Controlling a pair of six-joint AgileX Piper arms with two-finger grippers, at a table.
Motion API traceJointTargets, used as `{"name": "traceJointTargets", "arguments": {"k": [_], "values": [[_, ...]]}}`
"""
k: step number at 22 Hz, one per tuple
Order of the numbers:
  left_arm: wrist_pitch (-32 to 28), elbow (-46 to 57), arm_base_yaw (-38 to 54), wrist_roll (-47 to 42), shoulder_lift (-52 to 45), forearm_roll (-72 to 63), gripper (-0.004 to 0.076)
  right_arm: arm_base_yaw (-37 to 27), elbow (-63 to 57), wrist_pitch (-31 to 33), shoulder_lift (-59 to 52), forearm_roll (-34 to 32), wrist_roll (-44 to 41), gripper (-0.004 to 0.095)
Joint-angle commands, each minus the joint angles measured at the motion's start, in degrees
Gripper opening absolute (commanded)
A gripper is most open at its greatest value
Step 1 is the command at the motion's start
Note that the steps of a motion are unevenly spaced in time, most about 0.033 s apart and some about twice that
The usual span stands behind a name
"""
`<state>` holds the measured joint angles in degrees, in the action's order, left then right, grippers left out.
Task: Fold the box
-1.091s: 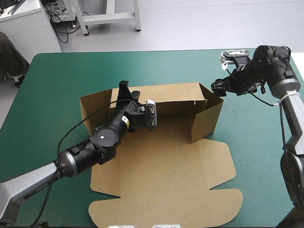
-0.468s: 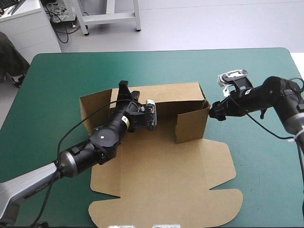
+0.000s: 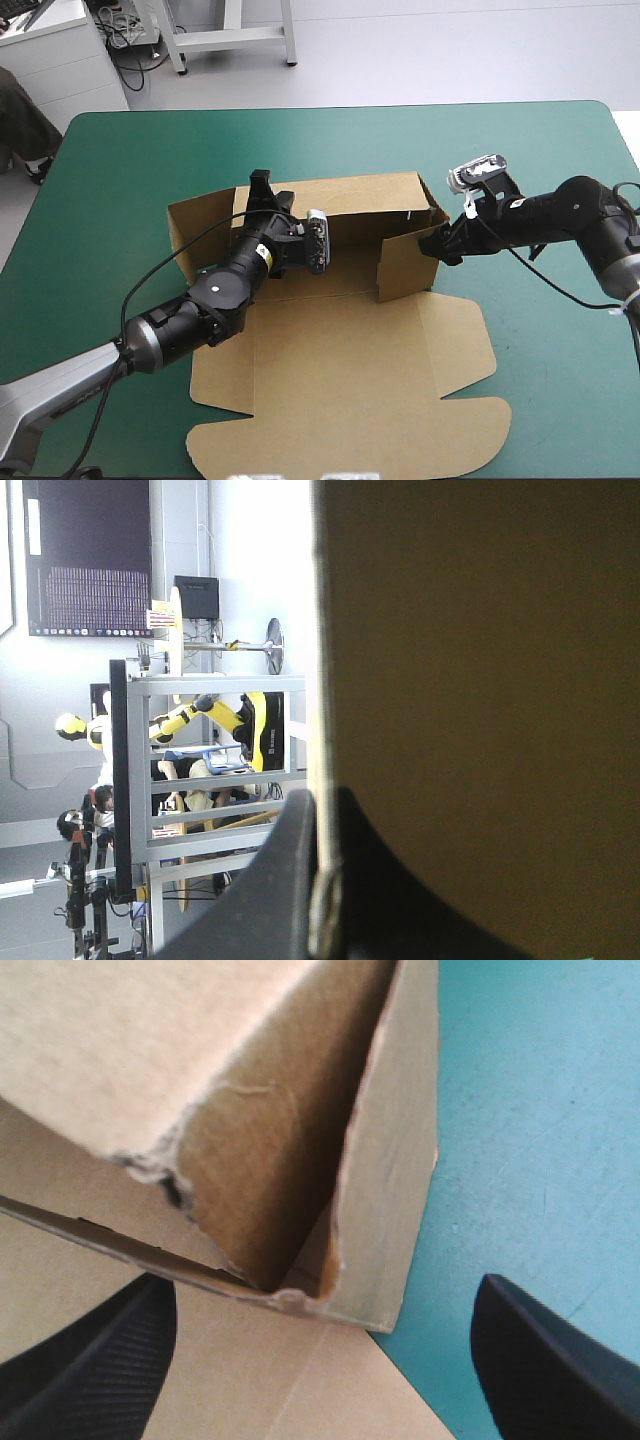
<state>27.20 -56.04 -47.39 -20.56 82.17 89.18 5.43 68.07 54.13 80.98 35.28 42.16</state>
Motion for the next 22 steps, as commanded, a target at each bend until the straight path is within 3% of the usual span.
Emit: {"name": "traceJointTargets", "arguments": {"k": [1, 12, 14, 19, 21, 22], "values": [[0.1, -1.4, -0.3, -0.6, -2.4, 1.6, -0.0032, -0.4, 1.3, -1.4, -2.0, 5.3, 3.6, 0.0734], [-2.5, -1.2, -0.3, -0.5, -2.4, 0.1, -0.0008, 6.3, 1.3, -8.0, -0.1, 5.1, 5.1, 0.0709], [-5.0, -1.1, -0.3, 1.3, -2.0, -0.7, -0.0008, 6.3, 1.3, -8.1, 0.1, 5.1, 5.1, 0.0641], [-4.1, -1.1, -0.3, 1.7, 0.0, 0.1, -0.0008, 6.3, 1.3, -8.6, 0.0, 4.8, 5.1, 0.0482], [-4.1, -1.1, -0.3, 1.7, 0.4, 0.3, -0.0008, 6.3, 1.3, -9.0, 0.0, 4.8, 5.1, 0.0338], [-4.3, -1.1, -0.3, 1.7, 0.4, 0.3, -0.0008, 6.3, 1.3, -9.0, 0.0, 4.2, 5.1, 0.0218]]}}
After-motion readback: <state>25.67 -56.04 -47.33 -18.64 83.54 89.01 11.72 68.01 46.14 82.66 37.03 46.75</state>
